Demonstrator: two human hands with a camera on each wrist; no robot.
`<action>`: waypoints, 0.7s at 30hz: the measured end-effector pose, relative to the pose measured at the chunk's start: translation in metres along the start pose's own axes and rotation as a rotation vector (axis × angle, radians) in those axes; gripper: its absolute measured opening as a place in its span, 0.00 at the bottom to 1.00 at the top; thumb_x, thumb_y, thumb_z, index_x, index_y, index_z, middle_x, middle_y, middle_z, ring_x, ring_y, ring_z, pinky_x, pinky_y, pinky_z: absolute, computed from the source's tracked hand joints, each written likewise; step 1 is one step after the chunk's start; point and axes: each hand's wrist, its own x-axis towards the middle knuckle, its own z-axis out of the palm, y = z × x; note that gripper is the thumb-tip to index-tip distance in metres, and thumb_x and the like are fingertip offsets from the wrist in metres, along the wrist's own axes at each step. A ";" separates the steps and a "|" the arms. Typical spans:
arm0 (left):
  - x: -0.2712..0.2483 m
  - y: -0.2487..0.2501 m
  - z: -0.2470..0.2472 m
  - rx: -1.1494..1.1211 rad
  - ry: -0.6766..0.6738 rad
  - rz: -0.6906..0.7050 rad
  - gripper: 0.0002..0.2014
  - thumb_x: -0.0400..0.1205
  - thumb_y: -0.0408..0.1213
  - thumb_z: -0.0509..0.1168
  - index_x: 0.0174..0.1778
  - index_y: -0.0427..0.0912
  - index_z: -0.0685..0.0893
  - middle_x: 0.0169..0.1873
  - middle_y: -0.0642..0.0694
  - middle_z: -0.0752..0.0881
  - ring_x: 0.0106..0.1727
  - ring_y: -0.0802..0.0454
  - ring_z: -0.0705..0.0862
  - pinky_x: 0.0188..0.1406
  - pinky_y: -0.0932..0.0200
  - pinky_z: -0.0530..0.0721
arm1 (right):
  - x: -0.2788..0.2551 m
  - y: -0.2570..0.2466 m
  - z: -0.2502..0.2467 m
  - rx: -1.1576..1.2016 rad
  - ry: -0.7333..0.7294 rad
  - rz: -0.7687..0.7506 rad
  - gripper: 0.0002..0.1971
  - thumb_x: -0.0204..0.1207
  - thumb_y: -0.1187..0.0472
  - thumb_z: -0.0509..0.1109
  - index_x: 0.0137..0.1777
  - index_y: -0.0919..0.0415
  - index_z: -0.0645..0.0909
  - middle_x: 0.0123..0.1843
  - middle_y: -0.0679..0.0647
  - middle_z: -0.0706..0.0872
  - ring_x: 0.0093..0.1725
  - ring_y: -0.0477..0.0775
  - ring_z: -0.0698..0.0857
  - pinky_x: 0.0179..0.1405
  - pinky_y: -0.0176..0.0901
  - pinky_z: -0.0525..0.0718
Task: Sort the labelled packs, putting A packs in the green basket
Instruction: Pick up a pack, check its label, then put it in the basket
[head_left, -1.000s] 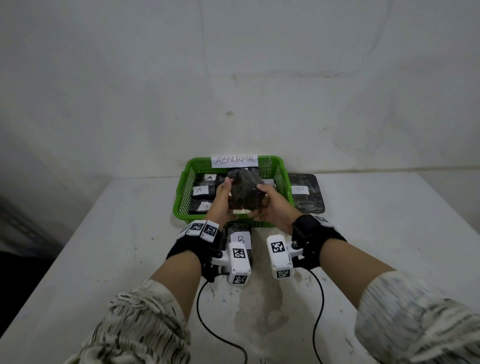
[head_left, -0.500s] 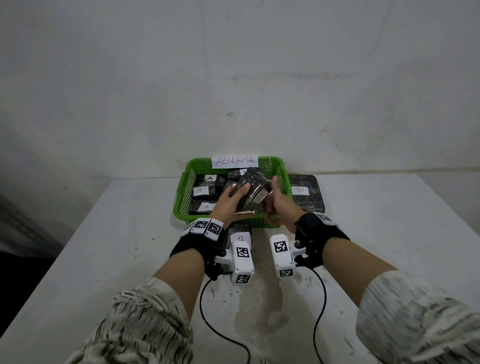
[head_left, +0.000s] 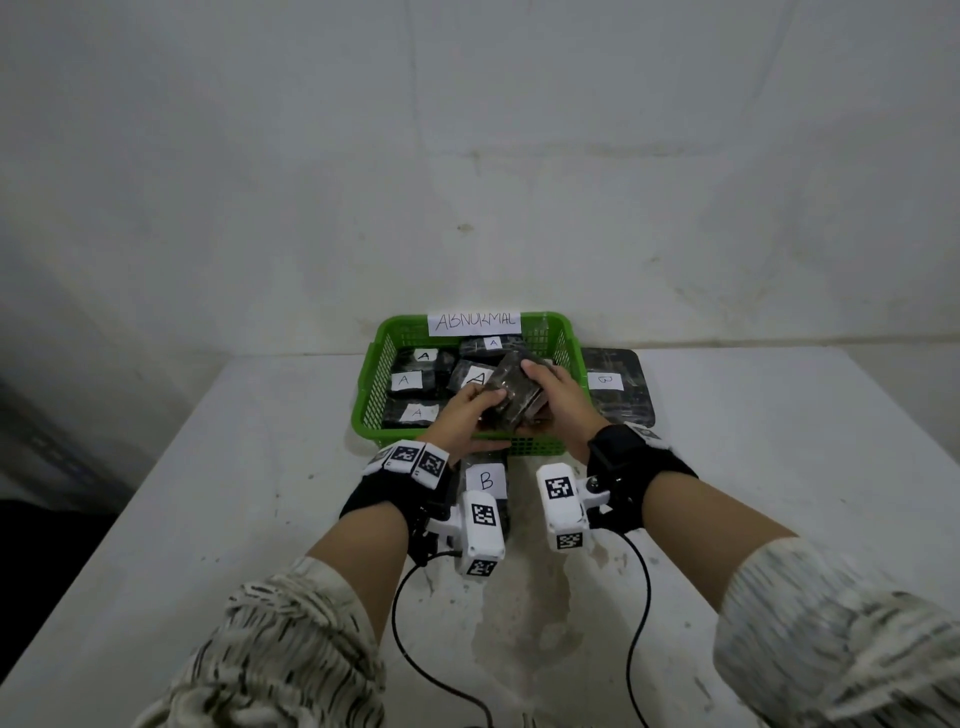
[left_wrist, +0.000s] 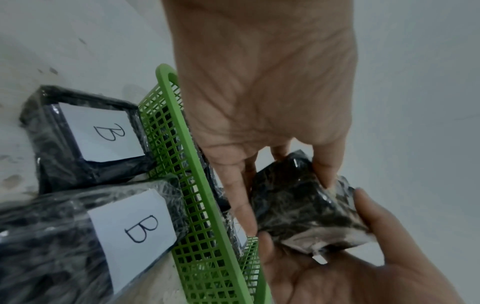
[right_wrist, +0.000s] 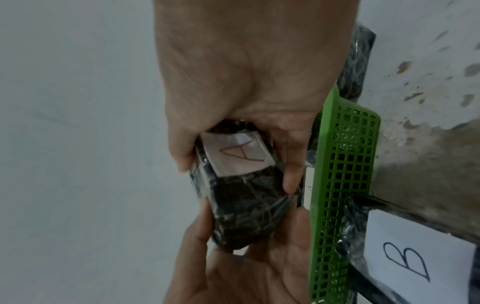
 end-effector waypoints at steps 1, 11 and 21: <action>0.000 0.001 0.000 0.004 0.010 0.014 0.03 0.84 0.39 0.60 0.49 0.44 0.73 0.62 0.36 0.78 0.62 0.38 0.80 0.48 0.46 0.86 | 0.001 0.002 -0.001 -0.004 -0.031 0.014 0.21 0.80 0.53 0.69 0.69 0.54 0.69 0.59 0.56 0.82 0.59 0.59 0.83 0.52 0.57 0.87; 0.005 0.006 0.003 0.184 0.136 0.118 0.24 0.83 0.57 0.54 0.67 0.42 0.75 0.65 0.38 0.81 0.61 0.40 0.81 0.40 0.55 0.80 | 0.009 -0.005 -0.015 -0.068 -0.090 -0.007 0.25 0.77 0.50 0.72 0.70 0.56 0.72 0.64 0.58 0.83 0.57 0.56 0.85 0.54 0.51 0.86; 0.027 -0.001 0.007 0.556 0.129 0.122 0.22 0.87 0.52 0.47 0.63 0.40 0.77 0.58 0.39 0.86 0.59 0.42 0.83 0.65 0.48 0.76 | 0.037 -0.011 -0.047 -0.135 0.240 -0.001 0.12 0.77 0.53 0.73 0.44 0.60 0.75 0.39 0.54 0.82 0.35 0.50 0.78 0.29 0.40 0.75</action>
